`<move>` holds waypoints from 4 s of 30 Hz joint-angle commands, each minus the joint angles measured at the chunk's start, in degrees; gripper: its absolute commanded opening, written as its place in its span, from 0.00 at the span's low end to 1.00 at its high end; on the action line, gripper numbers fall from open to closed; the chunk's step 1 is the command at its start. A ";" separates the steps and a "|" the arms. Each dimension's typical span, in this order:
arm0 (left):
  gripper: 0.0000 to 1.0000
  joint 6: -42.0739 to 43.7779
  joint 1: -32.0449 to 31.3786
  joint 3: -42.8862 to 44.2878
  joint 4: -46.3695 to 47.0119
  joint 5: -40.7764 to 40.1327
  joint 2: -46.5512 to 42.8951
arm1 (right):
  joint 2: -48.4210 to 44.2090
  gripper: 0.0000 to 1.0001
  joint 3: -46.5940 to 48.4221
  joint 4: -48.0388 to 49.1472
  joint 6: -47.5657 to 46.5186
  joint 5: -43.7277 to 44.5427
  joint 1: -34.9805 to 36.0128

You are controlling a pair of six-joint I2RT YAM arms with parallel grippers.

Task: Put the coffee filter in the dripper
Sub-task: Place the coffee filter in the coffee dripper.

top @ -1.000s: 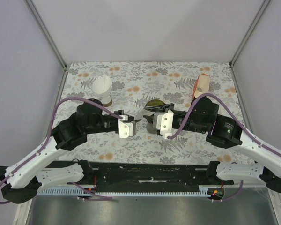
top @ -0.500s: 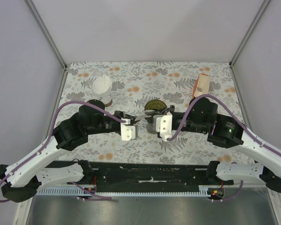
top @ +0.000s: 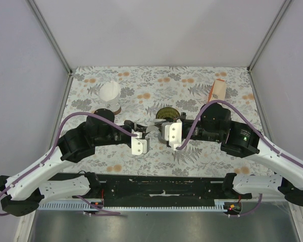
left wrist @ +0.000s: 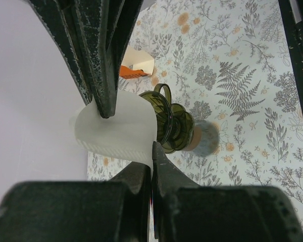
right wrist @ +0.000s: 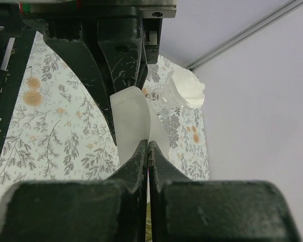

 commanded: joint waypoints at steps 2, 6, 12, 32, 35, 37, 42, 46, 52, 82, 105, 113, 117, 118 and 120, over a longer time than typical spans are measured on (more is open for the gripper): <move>0.02 -0.07 -0.27 0.00 2.55 -2.05 -0.11 | -1.29 0.00 0.49 -0.25 0.04 -0.10 -0.05; 0.02 -5.33 -0.36 -1.23 4.13 -4.33 -0.46 | -2.17 0.00 -1.00 -0.78 0.04 1.04 -0.14; 0.02 -10.97 -0.36 -2.37 4.93 -3.37 -1.08 | -3.40 0.00 -4.08 -0.86 -0.23 1.13 0.03; 0.02 -1.13 -0.62 -2.11 4.14 -3.11 -0.72 | -2.61 0.24 -3.55 0.72 -0.67 0.25 -0.05; 0.02 0.27 -1.23 -2.29 3.61 -3.02 -0.72 | -2.26 0.30 -3.55 1.59 -0.32 2.35 -0.05; 0.02 1.33 -1.59 -2.29 3.09 -3.19 -0.72 | -2.26 0.31 -3.29 2.03 -0.05 3.06 -0.14; 0.02 4.23 -2.29 -2.20 2.82 -4.16 -0.64 | -1.73 0.15 -2.41 1.86 0.04 2.01 -0.14; 0.02 3.45 -2.38 -1.76 2.99 -5.39 -0.55 | -2.25 0.00 -3.11 1.86 0.12 2.44 -0.14; 0.19 -5.24 -2.29 -2.55 4.49 -7.50 -0.64 | -5.06 0.00 -7.06 3.26 -1.63 5.87 -0.14; 0.52 -46.48 13.71 23.98 -15.28 20.88 19.84 | -3.75 0.00 -9.88 -3.15 -14.46 10.27 4.25; 0.37 -39.71 10.54 26.63 -22.14 11.48 25.20 | -2.96 0.00 -9.71 -3.59 -15.78 12.11 5.66; 0.39 -39.62 9.31 27.42 -23.72 16.58 25.73 | -1.91 0.00 -8.92 -3.42 -16.66 14.92 6.63; 0.39 -39.71 9.22 26.89 -24.34 16.41 25.91 | -1.29 0.00 -8.39 -3.41 -17.36 17.38 7.24; 0.39 -39.62 9.22 26.89 -24.43 16.06 25.91 | -1.12 0.00 -8.21 -3.50 -17.54 17.91 7.33; 0.39 -39.71 9.22 27.24 -24.51 15.79 25.99 | -0.68 0.00 -7.86 -3.50 -17.80 19.05 7.59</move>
